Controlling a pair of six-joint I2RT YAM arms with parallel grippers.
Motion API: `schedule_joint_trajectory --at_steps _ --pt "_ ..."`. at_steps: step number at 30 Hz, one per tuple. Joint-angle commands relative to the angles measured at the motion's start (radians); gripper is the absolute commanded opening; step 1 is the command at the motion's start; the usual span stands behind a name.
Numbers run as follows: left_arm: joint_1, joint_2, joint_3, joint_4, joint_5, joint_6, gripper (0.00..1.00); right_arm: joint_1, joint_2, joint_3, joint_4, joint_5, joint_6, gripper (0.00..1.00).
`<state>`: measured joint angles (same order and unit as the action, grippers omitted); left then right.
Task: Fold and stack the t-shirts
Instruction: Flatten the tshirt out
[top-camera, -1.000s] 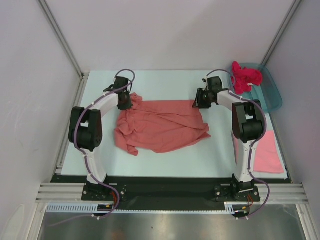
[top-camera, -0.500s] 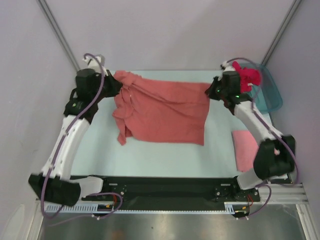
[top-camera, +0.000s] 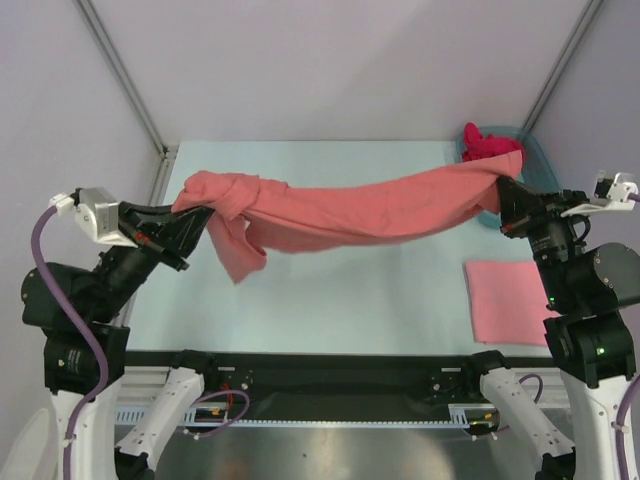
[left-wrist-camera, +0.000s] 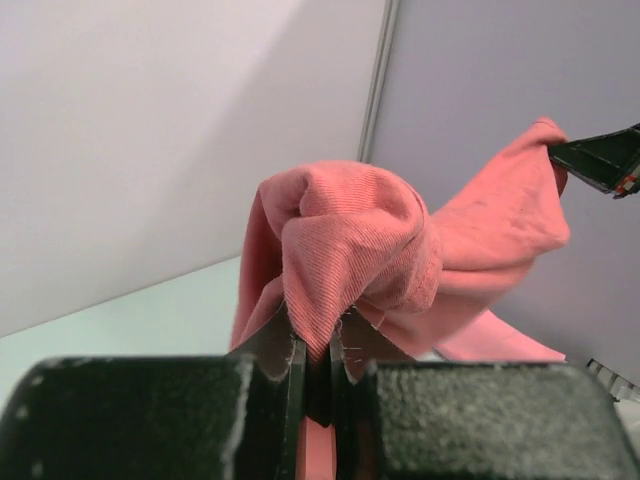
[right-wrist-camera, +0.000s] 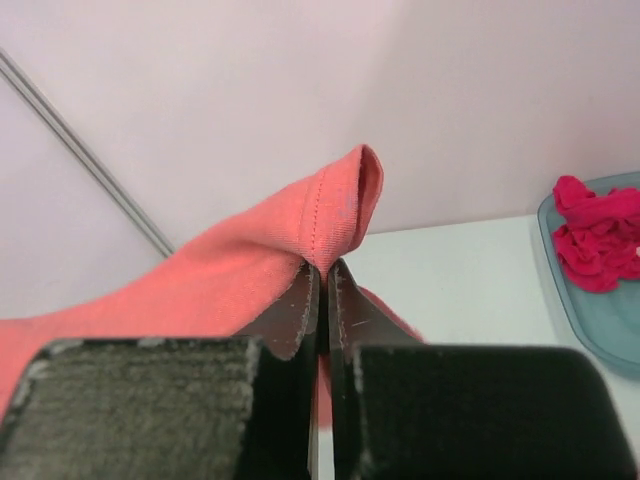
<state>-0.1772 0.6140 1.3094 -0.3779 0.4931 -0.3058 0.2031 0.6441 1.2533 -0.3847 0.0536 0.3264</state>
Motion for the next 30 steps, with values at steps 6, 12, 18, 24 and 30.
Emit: schedule_joint_trajectory --at_steps 6,12,18,24,30 --pt "0.007 0.150 0.004 -0.082 -0.096 0.001 0.06 -0.004 0.103 -0.110 0.004 0.022 -0.015 0.00" --pt "0.024 0.502 -0.029 -0.058 -0.294 -0.032 0.21 -0.022 0.360 -0.212 0.252 0.035 0.002 0.00" --pt "0.093 1.004 0.128 0.039 -0.252 -0.084 0.17 -0.100 0.781 -0.143 0.476 0.009 0.033 0.01" --pt "0.133 1.310 0.549 -0.196 -0.387 -0.010 0.54 -0.140 1.197 0.259 0.303 -0.011 -0.068 0.18" --pt "0.134 1.045 0.264 -0.230 -0.531 -0.117 0.74 -0.151 1.301 0.479 -0.069 0.050 -0.056 0.65"
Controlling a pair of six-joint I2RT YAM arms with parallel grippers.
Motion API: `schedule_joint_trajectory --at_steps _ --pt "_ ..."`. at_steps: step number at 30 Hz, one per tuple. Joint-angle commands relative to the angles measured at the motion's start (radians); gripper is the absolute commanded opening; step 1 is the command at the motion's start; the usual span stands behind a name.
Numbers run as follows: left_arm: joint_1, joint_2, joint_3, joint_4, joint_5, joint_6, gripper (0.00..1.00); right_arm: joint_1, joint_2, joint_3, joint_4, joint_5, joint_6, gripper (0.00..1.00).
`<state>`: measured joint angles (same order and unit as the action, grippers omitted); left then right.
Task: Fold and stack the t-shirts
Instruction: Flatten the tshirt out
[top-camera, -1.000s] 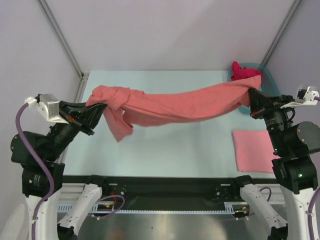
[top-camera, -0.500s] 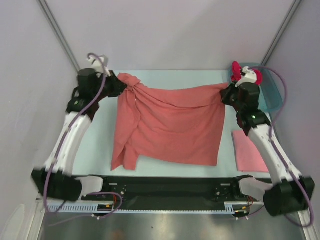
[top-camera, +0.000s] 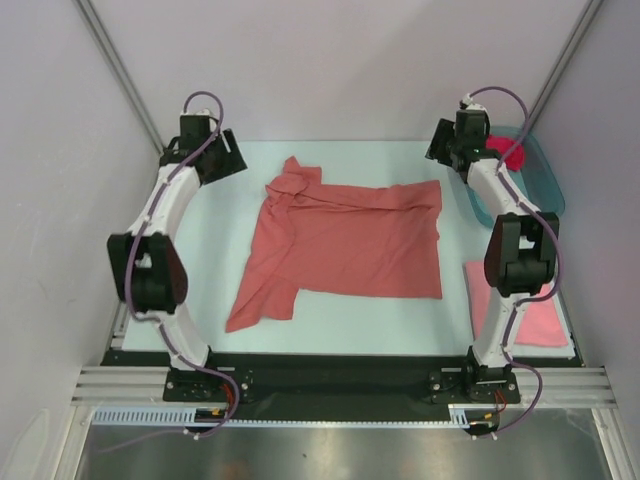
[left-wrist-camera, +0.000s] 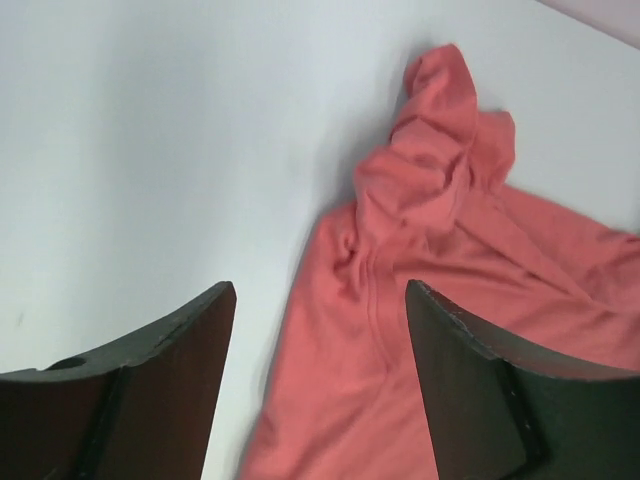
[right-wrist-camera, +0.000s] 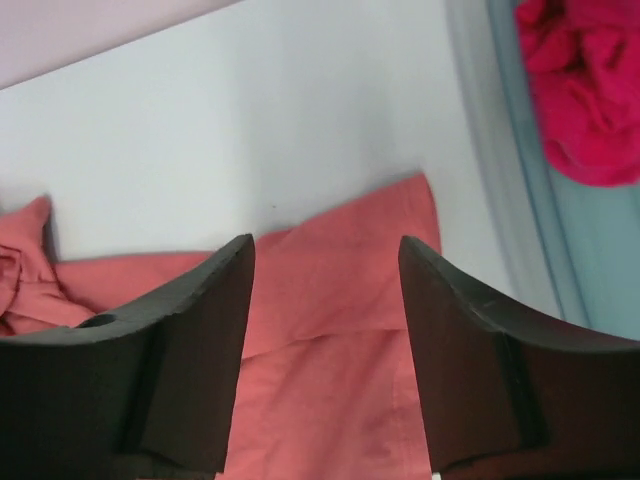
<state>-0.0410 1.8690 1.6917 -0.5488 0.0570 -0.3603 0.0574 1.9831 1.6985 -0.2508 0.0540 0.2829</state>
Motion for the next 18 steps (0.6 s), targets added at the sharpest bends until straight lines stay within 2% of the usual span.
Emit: schedule_joint_trajectory --at_steps 1,2,5,7,8,10,11,14,15,17,18 --pt "-0.002 -0.313 -0.194 -0.059 -0.082 -0.093 0.74 0.002 -0.059 0.000 -0.205 0.058 0.010 0.66" --pt "-0.002 -0.359 -0.352 -0.039 -0.066 -0.151 0.74 0.007 -0.107 -0.037 -0.208 0.063 0.018 0.68" --pt "-0.003 -0.543 -0.629 -0.023 -0.031 -0.253 0.73 0.028 -0.205 -0.161 -0.277 0.116 0.085 0.73" --pt "-0.005 -0.625 -0.726 -0.026 -0.046 -0.285 0.68 0.045 -0.263 -0.271 -0.281 0.087 0.111 0.74" --pt "-0.005 -0.718 -0.792 -0.037 -0.055 -0.289 0.66 0.070 -0.318 -0.305 -0.266 0.058 0.122 0.75" --pt "-0.008 -0.816 -0.854 -0.068 -0.112 -0.319 0.66 0.094 -0.383 -0.418 -0.246 0.037 0.127 0.76" --pt "-0.008 -0.909 -0.927 -0.089 -0.086 -0.375 0.66 0.113 -0.412 -0.459 -0.228 0.009 0.139 0.76" --pt "-0.025 -1.062 -1.116 -0.105 -0.028 -0.584 0.56 0.127 -0.533 -0.583 -0.179 -0.040 0.160 0.77" --pt "-0.057 -1.138 -1.154 -0.132 -0.055 -0.635 0.50 0.130 -0.584 -0.629 -0.171 -0.045 0.176 0.77" --pt "-0.091 -1.163 -1.130 -0.193 -0.159 -0.629 0.50 0.134 -0.633 -0.657 -0.165 -0.097 0.186 0.77" --pt "-0.123 -1.139 -1.076 -0.236 -0.268 -0.617 0.51 0.137 -0.679 -0.669 -0.168 -0.112 0.188 0.76"
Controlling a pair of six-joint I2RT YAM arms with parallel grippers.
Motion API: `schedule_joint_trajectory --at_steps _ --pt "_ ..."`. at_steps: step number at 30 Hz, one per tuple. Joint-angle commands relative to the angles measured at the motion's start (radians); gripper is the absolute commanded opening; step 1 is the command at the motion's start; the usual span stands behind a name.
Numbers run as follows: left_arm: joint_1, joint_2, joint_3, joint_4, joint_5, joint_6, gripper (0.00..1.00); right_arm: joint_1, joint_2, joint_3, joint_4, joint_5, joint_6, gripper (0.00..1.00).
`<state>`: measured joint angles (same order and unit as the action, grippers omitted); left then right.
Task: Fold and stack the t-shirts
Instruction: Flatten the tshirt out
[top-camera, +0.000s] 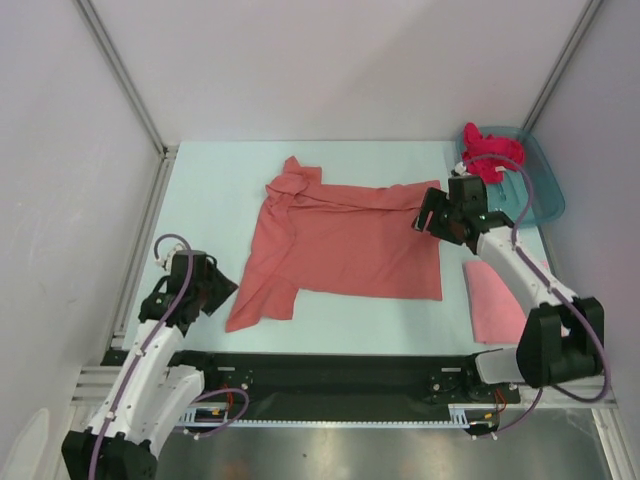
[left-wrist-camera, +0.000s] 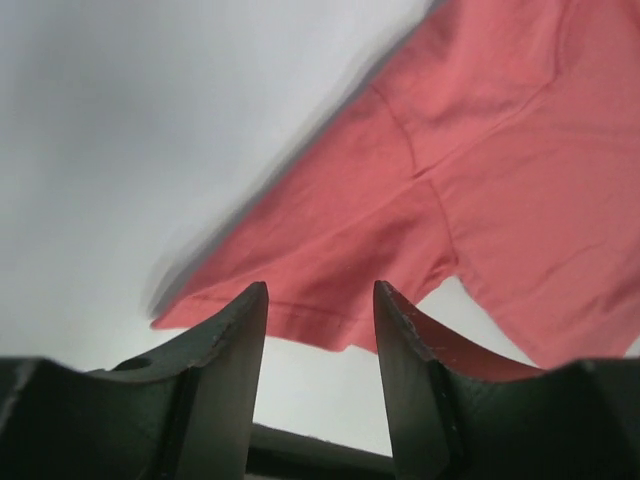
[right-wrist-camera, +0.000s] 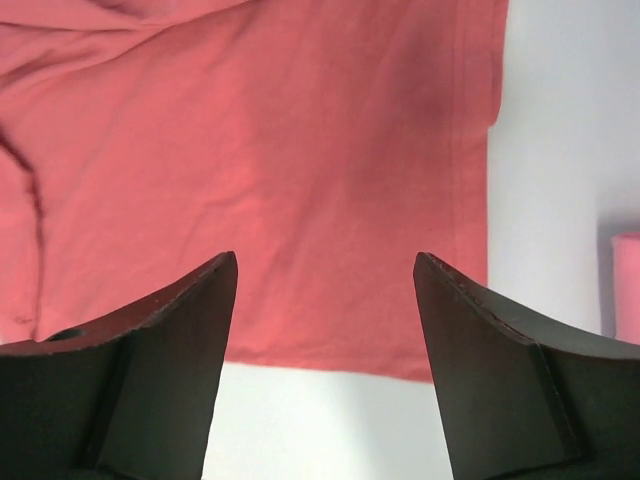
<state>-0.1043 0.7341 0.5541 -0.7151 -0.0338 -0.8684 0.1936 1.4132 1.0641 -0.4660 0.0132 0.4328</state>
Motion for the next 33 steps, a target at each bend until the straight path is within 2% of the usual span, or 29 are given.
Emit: schedule_joint_trajectory --at_steps 1,3,6,10,15,18,23,29,33 --pt "-0.073 0.017 0.063 -0.114 -0.219 -0.113 0.53 0.003 -0.129 -0.041 0.043 -0.081 0.037 0.76" --pt "-0.115 0.039 0.115 -0.204 -0.261 -0.127 0.54 0.010 -0.172 -0.055 0.021 -0.087 0.026 0.77" --pt "-0.162 0.018 0.078 -0.244 -0.291 -0.187 0.50 0.010 -0.255 -0.079 0.013 -0.105 0.023 0.77" --pt "-0.195 -0.001 -0.048 -0.245 -0.267 -0.280 0.46 0.013 -0.330 -0.108 0.012 -0.124 0.017 0.77" --pt "-0.317 0.070 -0.048 -0.267 -0.357 -0.345 0.48 0.013 -0.349 -0.136 0.001 -0.151 -0.002 0.76" --pt "-0.336 0.129 -0.057 -0.259 -0.376 -0.389 0.47 0.013 -0.362 -0.154 0.001 -0.162 -0.011 0.76" --pt "-0.368 0.198 -0.046 -0.224 -0.396 -0.380 0.43 0.010 -0.373 -0.170 0.013 -0.182 -0.031 0.76" --pt "-0.370 0.192 -0.092 -0.167 -0.380 -0.363 0.43 0.000 -0.373 -0.168 0.016 -0.199 -0.042 0.76" --pt "-0.368 0.229 -0.108 -0.110 -0.376 -0.324 0.48 0.000 -0.382 -0.177 0.024 -0.208 -0.043 0.76"
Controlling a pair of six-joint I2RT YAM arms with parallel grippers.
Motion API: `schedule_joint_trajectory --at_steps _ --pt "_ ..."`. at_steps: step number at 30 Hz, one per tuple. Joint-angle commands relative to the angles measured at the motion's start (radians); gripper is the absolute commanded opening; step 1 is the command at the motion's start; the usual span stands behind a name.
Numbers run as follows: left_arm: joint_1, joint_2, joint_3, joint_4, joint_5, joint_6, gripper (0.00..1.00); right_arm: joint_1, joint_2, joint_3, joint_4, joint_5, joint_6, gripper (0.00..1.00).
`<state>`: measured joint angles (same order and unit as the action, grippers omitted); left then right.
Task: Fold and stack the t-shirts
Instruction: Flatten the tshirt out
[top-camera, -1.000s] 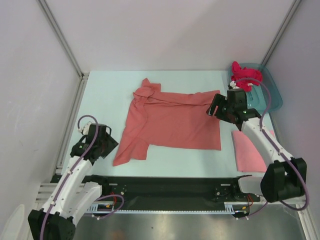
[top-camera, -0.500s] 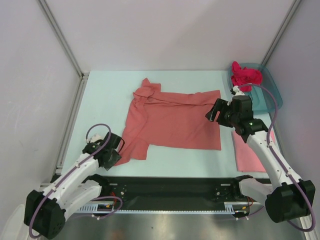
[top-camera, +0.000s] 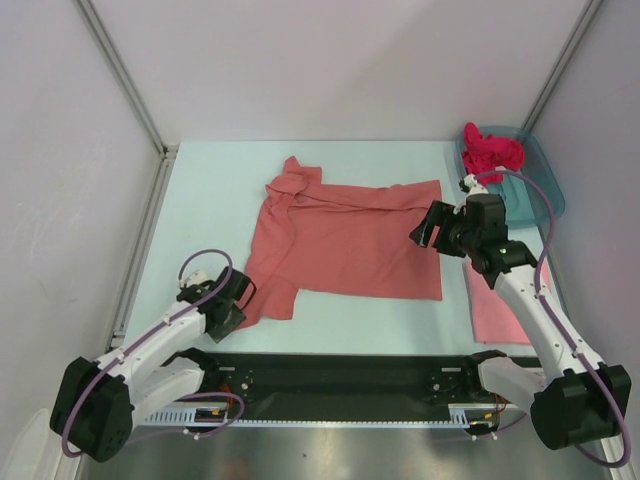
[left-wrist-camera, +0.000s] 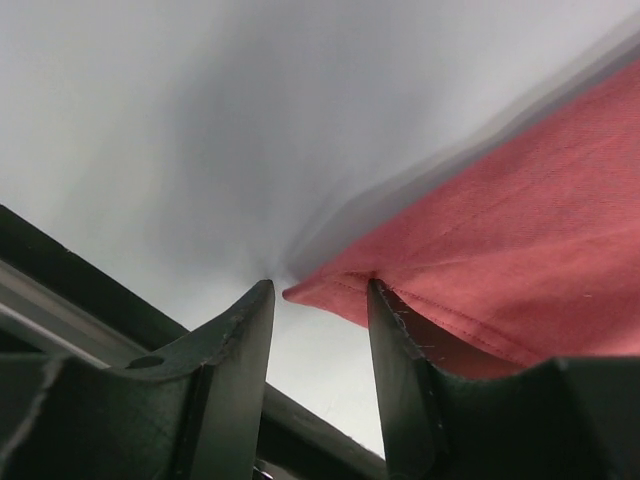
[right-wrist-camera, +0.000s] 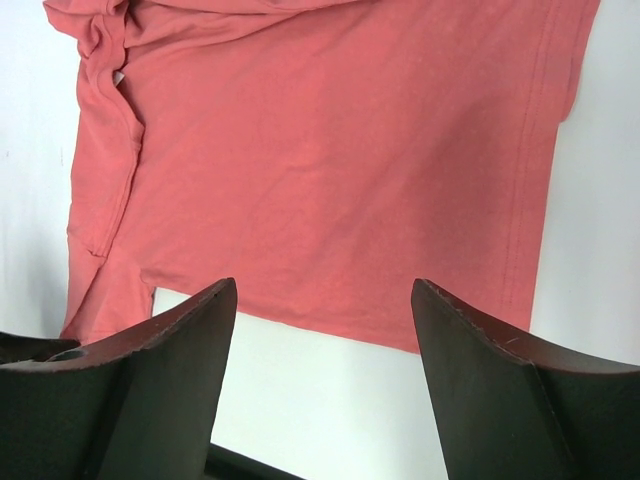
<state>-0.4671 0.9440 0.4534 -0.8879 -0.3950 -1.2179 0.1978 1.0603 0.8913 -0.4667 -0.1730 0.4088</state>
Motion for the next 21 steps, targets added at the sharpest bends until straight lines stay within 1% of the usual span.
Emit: schedule_joint_trajectory --at_steps 1,3,5,10,11,13,16,17,19,20,21 --pt "-0.007 0.032 -0.001 0.063 -0.015 0.034 0.49 -0.006 -0.031 -0.008 0.025 -0.023 -0.022 0.76" --pt "-0.005 0.053 0.002 0.055 -0.025 0.032 0.49 -0.008 -0.040 -0.009 0.022 -0.022 -0.024 0.76" --pt "-0.007 0.042 -0.001 0.052 -0.044 0.026 0.50 -0.008 -0.048 -0.017 0.019 -0.020 -0.024 0.76" --pt "-0.004 0.050 0.005 0.055 -0.085 0.029 0.49 -0.008 -0.054 -0.026 0.022 -0.022 -0.018 0.76" --pt "-0.002 0.056 0.007 0.061 -0.087 0.034 0.46 -0.008 -0.054 -0.026 0.022 -0.023 -0.018 0.76" --pt "-0.002 0.067 0.004 0.079 -0.081 0.037 0.43 -0.008 -0.059 -0.028 0.022 -0.023 -0.015 0.76" --pt "-0.001 0.061 -0.005 0.102 -0.084 0.044 0.34 -0.008 -0.066 -0.028 0.011 -0.017 -0.011 0.76" --pt "0.001 0.058 -0.007 0.109 -0.085 0.052 0.28 -0.008 -0.068 -0.028 0.005 -0.017 -0.008 0.76" --pt "0.001 0.046 0.004 0.113 -0.088 0.072 0.21 -0.008 -0.069 -0.029 -0.016 -0.002 0.007 0.76" --pt "0.001 0.041 0.010 0.113 -0.088 0.084 0.16 -0.006 -0.069 -0.032 -0.026 0.004 0.010 0.76" --pt "0.001 0.036 0.017 0.112 -0.091 0.112 0.14 -0.006 -0.068 -0.038 -0.038 0.010 0.016 0.77"
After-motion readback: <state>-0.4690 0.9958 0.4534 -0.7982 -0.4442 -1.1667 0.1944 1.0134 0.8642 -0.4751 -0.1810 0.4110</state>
